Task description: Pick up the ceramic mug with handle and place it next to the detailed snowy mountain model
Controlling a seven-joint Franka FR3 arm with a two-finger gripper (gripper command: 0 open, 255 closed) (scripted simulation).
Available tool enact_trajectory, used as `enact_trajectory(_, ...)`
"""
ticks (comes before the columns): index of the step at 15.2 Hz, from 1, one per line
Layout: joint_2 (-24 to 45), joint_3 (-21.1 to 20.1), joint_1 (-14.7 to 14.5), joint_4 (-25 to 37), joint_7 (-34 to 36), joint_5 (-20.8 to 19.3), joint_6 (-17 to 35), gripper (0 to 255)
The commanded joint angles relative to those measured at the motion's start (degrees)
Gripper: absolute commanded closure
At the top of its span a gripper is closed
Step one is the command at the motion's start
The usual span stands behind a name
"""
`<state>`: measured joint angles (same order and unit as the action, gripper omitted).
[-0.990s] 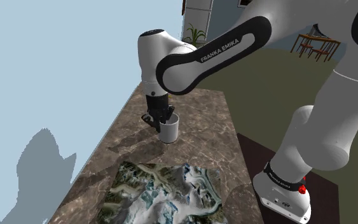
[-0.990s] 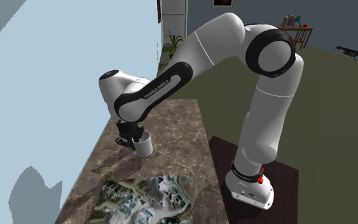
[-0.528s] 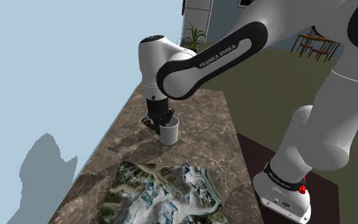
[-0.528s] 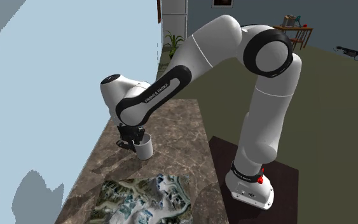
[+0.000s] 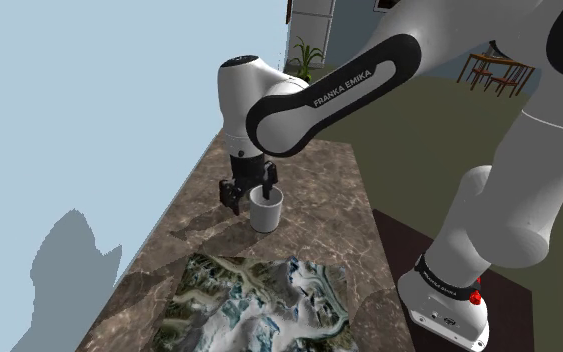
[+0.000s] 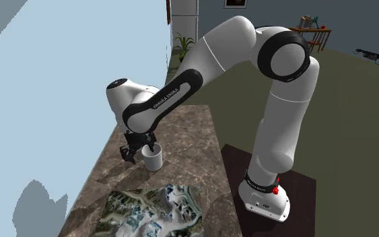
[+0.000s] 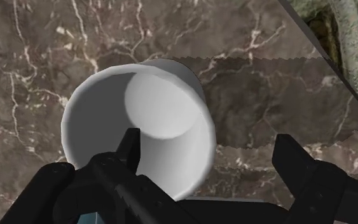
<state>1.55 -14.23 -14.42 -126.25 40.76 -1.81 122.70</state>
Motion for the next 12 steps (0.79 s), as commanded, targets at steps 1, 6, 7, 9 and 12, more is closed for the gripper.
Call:
enact_trajectory(1, -0.8, 0.0, 0.0, 1.1, -0.2, 0.3, -1.9, 0)
enact_trajectory(6, -2.7, 0.0, 0.0, 4.7, -0.6, 0.8, -7.2, 0)
enact_trajectory(7, -2.7, 0.0, 0.0, 4.7, -0.6, 0.8, -7.2, 0)
enact_trajectory(9, -2.7, 0.0, 0.0, 4.7, -0.6, 0.8, -7.2, 0)
enact_trajectory(12, -2.7, 0.0, 0.0, 4.7, -0.6, 0.8, -7.2, 0)
